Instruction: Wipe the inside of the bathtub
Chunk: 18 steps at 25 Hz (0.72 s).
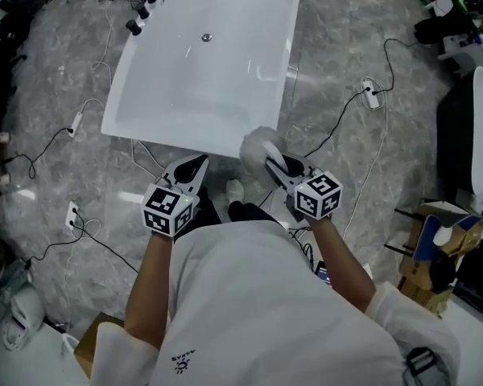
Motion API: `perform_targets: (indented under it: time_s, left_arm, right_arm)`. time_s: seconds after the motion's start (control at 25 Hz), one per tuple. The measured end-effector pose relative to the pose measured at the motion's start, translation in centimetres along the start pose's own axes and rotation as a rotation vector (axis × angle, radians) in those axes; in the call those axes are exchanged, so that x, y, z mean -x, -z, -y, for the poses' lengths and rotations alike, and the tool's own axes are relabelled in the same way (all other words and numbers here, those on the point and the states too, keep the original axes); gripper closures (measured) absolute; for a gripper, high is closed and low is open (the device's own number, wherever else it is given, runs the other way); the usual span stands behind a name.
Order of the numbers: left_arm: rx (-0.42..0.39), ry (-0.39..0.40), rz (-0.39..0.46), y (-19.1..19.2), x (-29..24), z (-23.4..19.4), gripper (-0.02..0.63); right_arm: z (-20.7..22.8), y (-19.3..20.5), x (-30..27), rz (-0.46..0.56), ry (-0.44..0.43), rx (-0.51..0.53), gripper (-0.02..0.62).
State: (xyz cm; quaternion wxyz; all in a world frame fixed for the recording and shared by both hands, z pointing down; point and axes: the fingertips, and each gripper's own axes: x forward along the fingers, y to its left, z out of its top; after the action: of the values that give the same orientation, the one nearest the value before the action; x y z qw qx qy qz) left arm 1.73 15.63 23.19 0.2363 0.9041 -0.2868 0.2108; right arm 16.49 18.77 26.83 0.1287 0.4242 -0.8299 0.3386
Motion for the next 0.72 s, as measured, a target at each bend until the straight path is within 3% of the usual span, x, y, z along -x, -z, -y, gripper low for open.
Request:
perform_targets:
  time_s: [0.2, 0.44, 0.72]
  left_arm:
    - [-0.049, 0.103, -0.073, -0.1, -3.8, -2.1, 0.595]
    - [-0.120, 0.265, -0.181, 0.1, -6.6, -3.4, 0.595]
    - [-0.195, 0.394, -0.241, 0.7, -8.2, -6.7, 0.595]
  right_arm:
    - [1.4, 1.3, -0.9, -0.003, 0.088, -0.068, 0.500]
    - [2.3, 3.6, -2.3, -0.077, 0.216, -0.121, 0.500]
    - [2.9, 5.2, -5.3, -0.117, 0.348, -0.189, 0.500]
